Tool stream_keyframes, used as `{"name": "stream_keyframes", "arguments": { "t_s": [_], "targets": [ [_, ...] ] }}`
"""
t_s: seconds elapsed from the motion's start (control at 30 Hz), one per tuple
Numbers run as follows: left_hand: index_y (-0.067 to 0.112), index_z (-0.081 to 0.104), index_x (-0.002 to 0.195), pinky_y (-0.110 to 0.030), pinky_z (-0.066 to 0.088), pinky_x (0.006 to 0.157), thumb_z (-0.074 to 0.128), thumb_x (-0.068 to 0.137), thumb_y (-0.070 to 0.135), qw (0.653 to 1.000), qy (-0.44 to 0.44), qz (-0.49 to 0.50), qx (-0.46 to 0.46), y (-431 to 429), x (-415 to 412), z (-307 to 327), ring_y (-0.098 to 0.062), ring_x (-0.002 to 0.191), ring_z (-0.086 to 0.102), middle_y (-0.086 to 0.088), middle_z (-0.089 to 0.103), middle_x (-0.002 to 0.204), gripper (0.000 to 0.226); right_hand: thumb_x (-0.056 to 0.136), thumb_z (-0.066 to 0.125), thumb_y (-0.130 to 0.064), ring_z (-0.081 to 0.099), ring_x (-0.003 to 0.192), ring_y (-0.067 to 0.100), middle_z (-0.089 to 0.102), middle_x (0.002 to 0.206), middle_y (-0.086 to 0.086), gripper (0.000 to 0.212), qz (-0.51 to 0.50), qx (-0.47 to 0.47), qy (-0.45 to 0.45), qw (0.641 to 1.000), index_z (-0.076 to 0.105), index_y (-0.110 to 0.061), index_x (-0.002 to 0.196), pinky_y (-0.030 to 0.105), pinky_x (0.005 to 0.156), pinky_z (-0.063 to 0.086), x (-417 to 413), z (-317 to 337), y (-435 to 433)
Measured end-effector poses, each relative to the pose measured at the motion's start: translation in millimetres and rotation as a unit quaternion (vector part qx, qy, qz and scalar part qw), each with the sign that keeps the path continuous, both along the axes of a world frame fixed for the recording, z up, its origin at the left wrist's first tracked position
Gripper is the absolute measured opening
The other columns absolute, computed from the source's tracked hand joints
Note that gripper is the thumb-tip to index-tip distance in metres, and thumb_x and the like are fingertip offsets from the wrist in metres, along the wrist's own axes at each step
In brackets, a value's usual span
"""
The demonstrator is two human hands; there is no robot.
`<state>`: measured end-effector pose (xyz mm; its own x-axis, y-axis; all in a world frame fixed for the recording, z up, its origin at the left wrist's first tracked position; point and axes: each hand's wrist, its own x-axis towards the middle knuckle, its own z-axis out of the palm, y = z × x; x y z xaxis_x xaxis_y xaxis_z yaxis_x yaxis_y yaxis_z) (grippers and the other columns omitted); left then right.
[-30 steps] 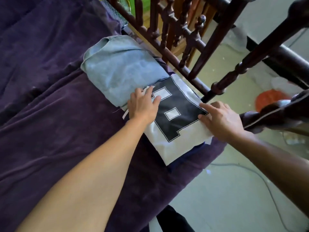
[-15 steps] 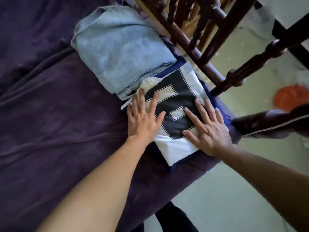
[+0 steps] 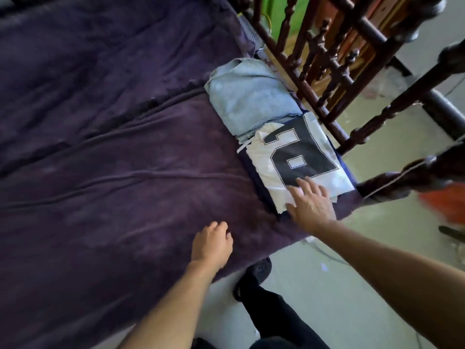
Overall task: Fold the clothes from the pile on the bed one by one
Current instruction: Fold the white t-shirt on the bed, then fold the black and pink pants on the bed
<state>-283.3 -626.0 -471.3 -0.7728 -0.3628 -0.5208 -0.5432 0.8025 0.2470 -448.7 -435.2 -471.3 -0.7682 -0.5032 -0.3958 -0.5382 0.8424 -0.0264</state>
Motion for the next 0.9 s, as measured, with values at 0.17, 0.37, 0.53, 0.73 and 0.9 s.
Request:
{"name": "stream_keyframes", "arguments": {
  "t_s": [0.17,0.37,0.53,0.73,0.9],
  "targets": [
    [0.02,0.06,0.105,-0.033,0.047,0.078,0.044,0.094,0.031,0.994,-0.03,0.104,0.0,-27,148,29,-0.028,0.104,0.06,-0.004,0.066,0.11,0.022,0.096,0.044,-0.039,0.058,0.11,0.032,0.061,0.122,0.008,0.037,0.052,0.014,-0.14,0.989,0.046,-0.018,0.127,0.038,0.082,0.045,124,22,-47],
    [0.017,0.061,0.101,-0.035,0.047,0.075,0.045,0.094,0.028,0.977,0.004,0.208,-0.042,-68,324,76,-0.03,0.103,0.061,-0.007,0.068,0.106,0.021,0.095,0.046,-0.039,0.06,0.108,0.033,0.064,0.118,0.01,0.031,0.187,0.003,-0.159,0.97,0.056,-0.019,0.116,0.036,0.083,0.046,273,54,-129],
    [0.018,0.059,0.098,-0.035,0.046,0.075,0.044,0.094,0.029,0.955,0.009,0.282,-0.088,-106,462,124,-0.031,0.101,0.061,-0.008,0.068,0.104,0.019,0.096,0.044,-0.042,0.06,0.109,0.032,0.064,0.121,0.01,0.035,0.271,-0.028,-0.153,0.95,0.056,-0.022,0.123,0.036,0.085,0.047,371,100,-207],
    [0.017,0.062,0.102,-0.033,0.046,0.079,0.045,0.094,0.027,0.922,0.027,0.369,-0.117,-160,572,153,-0.029,0.1,0.062,-0.008,0.069,0.105,0.021,0.097,0.044,-0.042,0.059,0.111,0.031,0.063,0.124,0.007,0.033,0.364,-0.042,-0.124,0.922,0.057,-0.026,0.123,0.036,0.086,0.048,449,136,-295],
    [0.017,0.062,0.101,-0.032,0.046,0.077,0.045,0.094,0.029,0.902,0.028,0.409,-0.135,-221,617,159,-0.029,0.1,0.062,-0.008,0.069,0.103,0.022,0.097,0.043,-0.043,0.06,0.109,0.028,0.063,0.122,0.003,0.032,0.406,-0.033,-0.11,0.907,0.055,-0.028,0.124,0.036,0.084,0.048,484,138,-374]
  ]
}}
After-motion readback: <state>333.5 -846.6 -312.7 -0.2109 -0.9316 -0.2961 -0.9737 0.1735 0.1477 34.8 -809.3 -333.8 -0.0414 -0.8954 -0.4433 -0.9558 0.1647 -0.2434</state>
